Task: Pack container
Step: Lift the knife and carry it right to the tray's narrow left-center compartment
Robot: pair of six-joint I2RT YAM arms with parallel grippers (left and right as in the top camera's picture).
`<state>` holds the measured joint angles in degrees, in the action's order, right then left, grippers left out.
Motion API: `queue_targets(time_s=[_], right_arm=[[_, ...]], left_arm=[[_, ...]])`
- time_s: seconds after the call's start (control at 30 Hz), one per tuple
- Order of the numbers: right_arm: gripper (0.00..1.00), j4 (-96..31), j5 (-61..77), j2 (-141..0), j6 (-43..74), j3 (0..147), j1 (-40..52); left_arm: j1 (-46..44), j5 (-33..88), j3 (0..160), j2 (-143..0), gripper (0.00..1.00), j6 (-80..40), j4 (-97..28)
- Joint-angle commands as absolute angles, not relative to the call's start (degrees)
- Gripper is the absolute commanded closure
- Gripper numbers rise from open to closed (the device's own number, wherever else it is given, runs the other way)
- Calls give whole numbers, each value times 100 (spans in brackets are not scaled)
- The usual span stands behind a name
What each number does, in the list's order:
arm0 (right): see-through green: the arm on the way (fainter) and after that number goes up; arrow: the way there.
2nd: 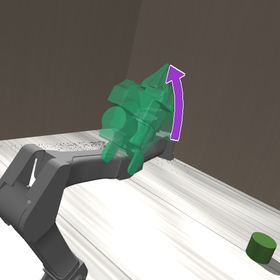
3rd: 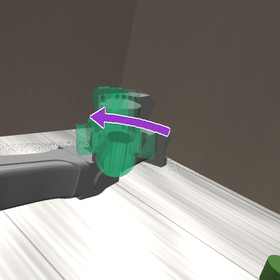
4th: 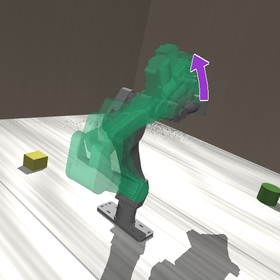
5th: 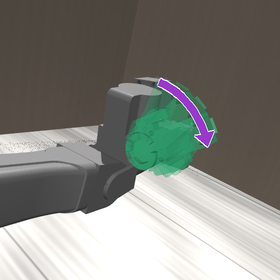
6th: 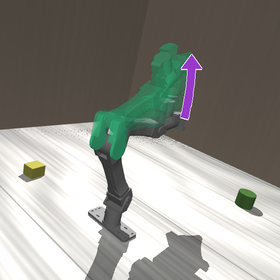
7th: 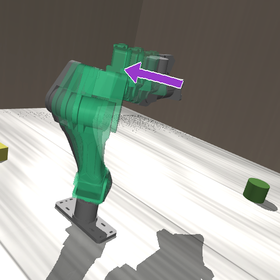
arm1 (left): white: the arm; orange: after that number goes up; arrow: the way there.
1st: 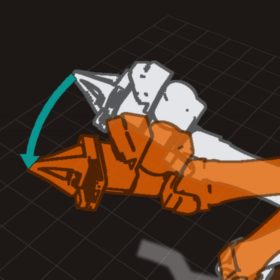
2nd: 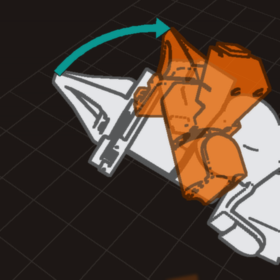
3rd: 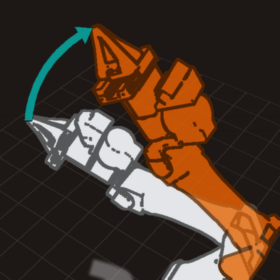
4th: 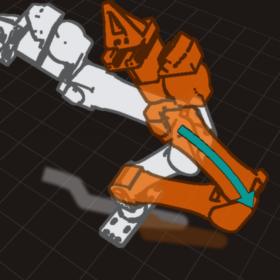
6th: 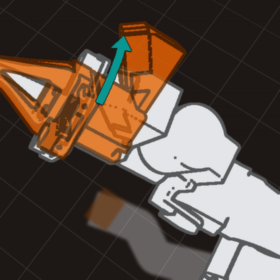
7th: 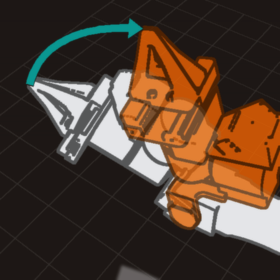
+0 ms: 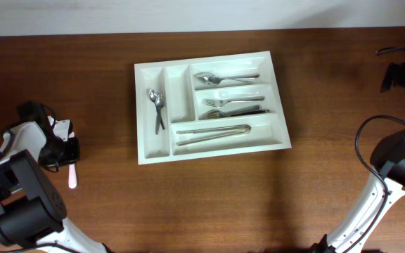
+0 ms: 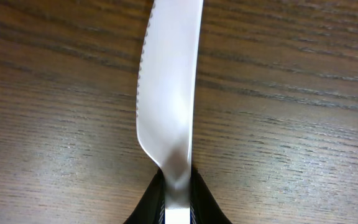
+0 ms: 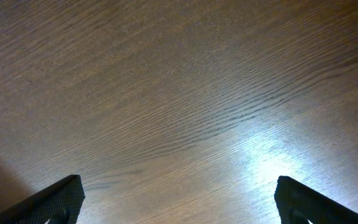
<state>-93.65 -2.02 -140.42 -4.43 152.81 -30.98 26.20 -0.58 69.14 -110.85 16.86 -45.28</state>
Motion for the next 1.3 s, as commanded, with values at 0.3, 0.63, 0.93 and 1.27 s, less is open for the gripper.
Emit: queue_targets(time_s=[0.3,0.63,0.93,1.27], right_arm=[[1,-9362,-172,-14020,-399,15262,-3074],[1,-9362,-172,-14020,-399,15262,-3074],[1,-9362,-172,-14020,-399,15262,-3074],[1,-9362,-172,-14020,-399,15262,-3074]], left_arm=[[2307,1326,8768,-11375,98,1540,-5776],[845,1308,10101,-11375,98,279,-6169],[-764,1304,10412,-11378,98,-1111,-5417],[-1404,1219,10412,-11380,98,-1789,-4626]])
